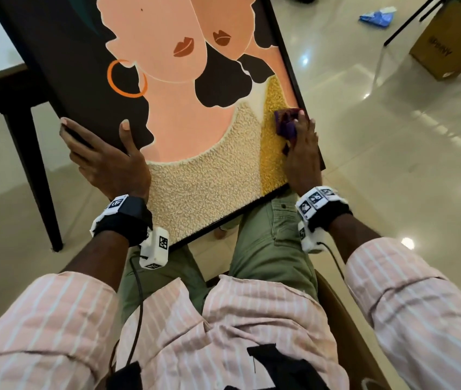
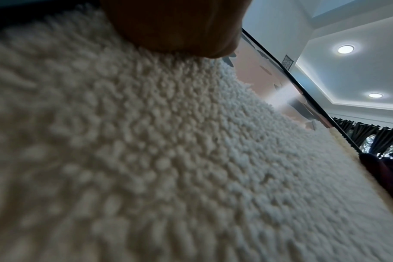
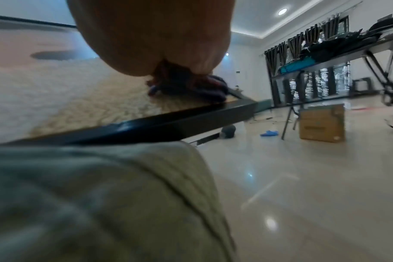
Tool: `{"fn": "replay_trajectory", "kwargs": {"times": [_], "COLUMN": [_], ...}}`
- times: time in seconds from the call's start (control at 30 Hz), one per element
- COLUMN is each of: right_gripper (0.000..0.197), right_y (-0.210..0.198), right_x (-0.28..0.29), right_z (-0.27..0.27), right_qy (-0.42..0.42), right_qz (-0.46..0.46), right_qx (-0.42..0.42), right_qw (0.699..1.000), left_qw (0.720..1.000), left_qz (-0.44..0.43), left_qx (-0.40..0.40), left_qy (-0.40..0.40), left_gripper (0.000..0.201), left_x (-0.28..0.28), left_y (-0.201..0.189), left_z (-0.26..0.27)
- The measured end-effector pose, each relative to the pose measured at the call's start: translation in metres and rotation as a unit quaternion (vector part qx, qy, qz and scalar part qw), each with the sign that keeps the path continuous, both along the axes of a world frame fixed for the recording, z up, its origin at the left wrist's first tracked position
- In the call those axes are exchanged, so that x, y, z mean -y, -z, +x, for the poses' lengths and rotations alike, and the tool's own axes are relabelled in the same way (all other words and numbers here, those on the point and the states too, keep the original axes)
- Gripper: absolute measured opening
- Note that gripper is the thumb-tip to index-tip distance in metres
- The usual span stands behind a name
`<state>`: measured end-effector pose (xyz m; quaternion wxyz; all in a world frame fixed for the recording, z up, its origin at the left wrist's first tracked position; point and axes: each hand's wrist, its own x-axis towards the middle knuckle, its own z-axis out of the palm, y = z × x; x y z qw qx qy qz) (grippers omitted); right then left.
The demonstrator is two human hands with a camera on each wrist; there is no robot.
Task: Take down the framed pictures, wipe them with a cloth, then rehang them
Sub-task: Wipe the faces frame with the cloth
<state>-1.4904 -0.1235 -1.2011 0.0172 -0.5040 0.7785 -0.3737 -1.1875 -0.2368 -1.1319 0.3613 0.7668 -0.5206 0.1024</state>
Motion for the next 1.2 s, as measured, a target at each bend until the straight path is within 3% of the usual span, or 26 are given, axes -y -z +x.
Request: {"fn": "replay_trajectory", "kwargs": {"times": [0.07,0.17,0.2,0.23,0.33,0.37,0.4,0.47,0.5,0.53,0.6,0.63,0.7,0.8,0.83,0.93,0.97,1.0,1.1,1.13,1.2], "right_gripper": [0.065,0.063,0.063,0.062,0.068,0.072,0.077,0.084,0.083,0.078,0.062,0.06,0.064,0.076,0.076,0.074,0.073,0.072,0.059,0.058,0.061], "right_y": [-0.001,-0.004,-0.006,-0.007,-0.01,-0.014,-0.014,-0.017,-0.022,-0.025,-0.03,-0.03,-0.026,-0.023,-0.024,-0.028,-0.027,-0.022,-0.014,-0.018,-0.022], "right_x": [-0.004,-0.023,-0.026,-0.026,-0.02,-0.018,-0.017,-0.019,-0.015,-0.007,0.007,0.011,0.013,0.003,0.005,0.006,0.001,-0.006,-0.03,-0.031,-0.027], "right_z": [0.023,0.018,0.005,-0.006,0.006,0.024,0.04,0.054,0.049,0.044,0.046,0.053,0.071,0.063,0.052,0.05,0.059,0.068,0.073,0.066,0.056], "right_qy": [0.01,-0.189,-0.22,-0.205,-0.058,-0.077,-0.155,-0.331,-0.358,-0.334,-0.166,-0.105,-0.162,-0.337,-0.332,-0.204,-0.214,-0.266,-0.488,-0.512,-0.503], "right_qz": [0.022,0.063,0.073,0.073,0.07,0.065,0.063,0.089,0.081,0.067,0.045,0.041,0.059,0.075,0.068,0.051,0.042,0.04,0.082,0.096,0.098], "right_qx": [0.008,-0.096,-0.109,-0.098,-0.031,-0.05,-0.095,-0.19,-0.205,-0.193,-0.077,-0.042,-0.082,-0.225,-0.232,-0.145,-0.146,-0.164,-0.233,-0.238,-0.226], "right_qw": [1.0,0.975,0.967,0.971,0.995,0.994,0.981,0.92,0.907,0.92,0.982,0.993,0.982,0.911,0.912,0.967,0.965,0.949,0.837,0.82,0.828], "left_qw": [1.0,1.0,1.0,1.0,1.0,1.0,1.0,1.0,1.0,1.0,1.0,1.0,1.0,1.0,1.0,1.0,1.0,1.0,1.0,1.0,1.0], "left_qz": [0.003,0.01,0.01,0.008,-0.003,-0.004,-0.003,0.002,0.005,0.005,0.006,0.007,0.004,0.002,0.001,-0.001,-0.004,-0.006,-0.01,-0.009,-0.013], "left_qx": [0.002,0.005,0.007,0.008,0.003,0.001,0.001,0.004,0.003,0.002,0.0,-0.002,-0.002,-0.008,-0.008,-0.005,-0.003,-0.003,-0.002,-0.004,-0.007], "left_qy": [0.002,0.004,0.001,-0.002,-0.016,-0.02,-0.021,-0.015,-0.012,-0.009,-0.006,-0.004,-0.002,-0.002,0.001,0.006,0.005,0.004,0.001,0.005,0.016], "left_gripper": [0.091,0.092,0.092,0.091,0.091,0.091,0.091,0.092,0.092,0.092,0.092,0.092,0.092,0.092,0.092,0.092,0.092,0.091,0.091,0.091,0.091], "left_x": [0.0,0.001,0.001,0.001,0.003,0.003,0.003,0.002,0.001,0.0,0.0,0.0,0.0,0.0,-0.001,-0.002,-0.001,-0.001,-0.002,-0.003,-0.003], "left_y": [0.0,0.001,0.002,0.002,0.002,0.002,0.002,0.002,0.002,0.001,0.0,0.001,0.001,0.001,0.001,0.002,0.002,0.002,0.003,0.002,0.002], "left_z": [0.001,0.002,0.001,0.0,-0.002,-0.002,-0.002,-0.002,-0.002,-0.001,0.001,0.002,0.002,0.001,0.001,0.003,0.003,0.003,0.001,0.002,0.003]}}
